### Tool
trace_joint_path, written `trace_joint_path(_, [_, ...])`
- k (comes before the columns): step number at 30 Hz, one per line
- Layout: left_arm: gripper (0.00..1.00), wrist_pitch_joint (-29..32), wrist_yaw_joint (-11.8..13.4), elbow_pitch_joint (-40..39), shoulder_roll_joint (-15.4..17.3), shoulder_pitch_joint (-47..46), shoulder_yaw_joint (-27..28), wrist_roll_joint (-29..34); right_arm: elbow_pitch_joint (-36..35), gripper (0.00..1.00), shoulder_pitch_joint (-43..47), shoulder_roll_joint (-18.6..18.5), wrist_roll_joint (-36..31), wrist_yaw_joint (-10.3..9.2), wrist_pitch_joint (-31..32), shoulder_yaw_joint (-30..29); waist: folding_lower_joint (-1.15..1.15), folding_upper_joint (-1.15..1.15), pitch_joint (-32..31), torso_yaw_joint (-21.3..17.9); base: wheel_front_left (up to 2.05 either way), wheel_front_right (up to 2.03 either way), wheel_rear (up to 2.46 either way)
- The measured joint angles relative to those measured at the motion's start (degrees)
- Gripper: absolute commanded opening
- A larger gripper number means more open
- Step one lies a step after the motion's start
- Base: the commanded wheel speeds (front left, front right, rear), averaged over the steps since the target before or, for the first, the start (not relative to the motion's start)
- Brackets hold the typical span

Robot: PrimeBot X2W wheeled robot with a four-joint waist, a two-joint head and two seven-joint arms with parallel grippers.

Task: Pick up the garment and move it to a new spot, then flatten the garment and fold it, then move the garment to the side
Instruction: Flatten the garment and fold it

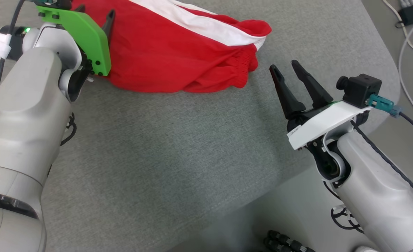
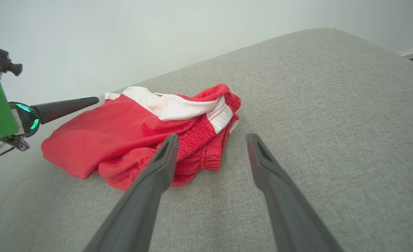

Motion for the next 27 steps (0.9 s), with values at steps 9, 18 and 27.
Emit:
trace_joint_path(9, [1.00,1.9,0.0,1.1,1.2,-3.1,0.2,-0.9,-0.9,1.00,0.0,1.7,-1.7,0.51,-0.1,-1.4,0.00,0.00,2.6,-3.4,0.00,0.00,0.00])
trace_joint_path(18, [1.00,3.9,0.0,3.0,1.1,-4.5,-1.1,-1.1,-1.3,1.00,0.4,3.1,-3.0,1.00,-0.1,-2.8,0.00,0.00,3.4,-4.5,0.00,0.00,0.00])
trace_joint_path(27, [1.00,4.8,0.0,5.7,1.5,-4.5,-1.0,-1.4,-1.4,1.00,1.5,4.0,-4.2,1.54,-0.1,-4.1,0.00,0.00,3.2,-4.7,0.00,0.00,0.00])
